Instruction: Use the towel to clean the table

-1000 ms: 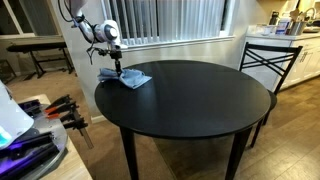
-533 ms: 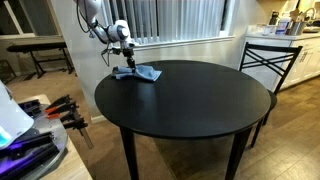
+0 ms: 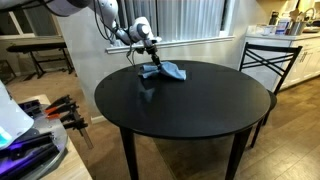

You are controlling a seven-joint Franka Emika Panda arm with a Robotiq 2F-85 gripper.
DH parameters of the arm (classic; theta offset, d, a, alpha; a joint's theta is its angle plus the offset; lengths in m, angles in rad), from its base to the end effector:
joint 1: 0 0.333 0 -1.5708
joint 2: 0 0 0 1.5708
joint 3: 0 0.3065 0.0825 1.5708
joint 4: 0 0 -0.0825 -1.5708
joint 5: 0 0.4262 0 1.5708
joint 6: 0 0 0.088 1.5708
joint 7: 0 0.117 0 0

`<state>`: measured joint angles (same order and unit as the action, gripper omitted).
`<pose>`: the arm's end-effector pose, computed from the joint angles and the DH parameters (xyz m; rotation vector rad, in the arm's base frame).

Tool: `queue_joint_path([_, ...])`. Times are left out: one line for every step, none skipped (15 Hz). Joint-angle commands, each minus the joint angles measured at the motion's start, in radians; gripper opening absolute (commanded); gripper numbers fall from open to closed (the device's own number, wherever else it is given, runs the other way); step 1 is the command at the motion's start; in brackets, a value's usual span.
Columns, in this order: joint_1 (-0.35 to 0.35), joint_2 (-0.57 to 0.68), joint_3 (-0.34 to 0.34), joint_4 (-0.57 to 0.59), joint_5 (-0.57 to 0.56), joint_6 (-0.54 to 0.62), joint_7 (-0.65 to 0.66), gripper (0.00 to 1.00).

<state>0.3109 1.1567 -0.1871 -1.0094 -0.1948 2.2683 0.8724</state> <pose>0.8023 0.1462 0.1129 2.7987 -0.7298 0.3727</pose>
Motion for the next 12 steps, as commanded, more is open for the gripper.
queue_joint_path([-0.042, -0.066, -0.082, -0.116, -0.005, 0.089, 0.121, 0.08])
queue_joint_path([-0.052, -0.095, -0.095, -0.179, -0.005, 0.127, 0.166, 0.08])
queue_joint_path([-0.059, -0.111, -0.113, -0.225, -0.002, 0.162, 0.209, 0.08])
queue_joint_path([-0.061, -0.119, -0.134, -0.261, -0.002, 0.193, 0.26, 0.08])
queue_joint_path([-0.061, -0.13, -0.156, -0.304, -0.003, 0.215, 0.309, 0.08])
queue_joint_path([-0.055, -0.142, -0.179, -0.345, -0.005, 0.227, 0.361, 0.08])
queue_joint_path([-0.056, -0.157, -0.191, -0.388, -0.001, 0.239, 0.403, 0.08])
queue_joint_path([-0.052, -0.173, -0.206, -0.431, 0.0, 0.245, 0.451, 0.08])
queue_joint_path([-0.046, -0.191, -0.221, -0.473, -0.002, 0.243, 0.5, 0.08])
queue_joint_path([-0.04, -0.207, -0.233, -0.51, -0.003, 0.24, 0.544, 0.08])
queue_joint_path([-0.03, -0.228, -0.249, -0.553, -0.008, 0.231, 0.596, 0.08])
queue_joint_path([-0.021, -0.251, -0.258, -0.595, -0.01, 0.215, 0.642, 0.08])
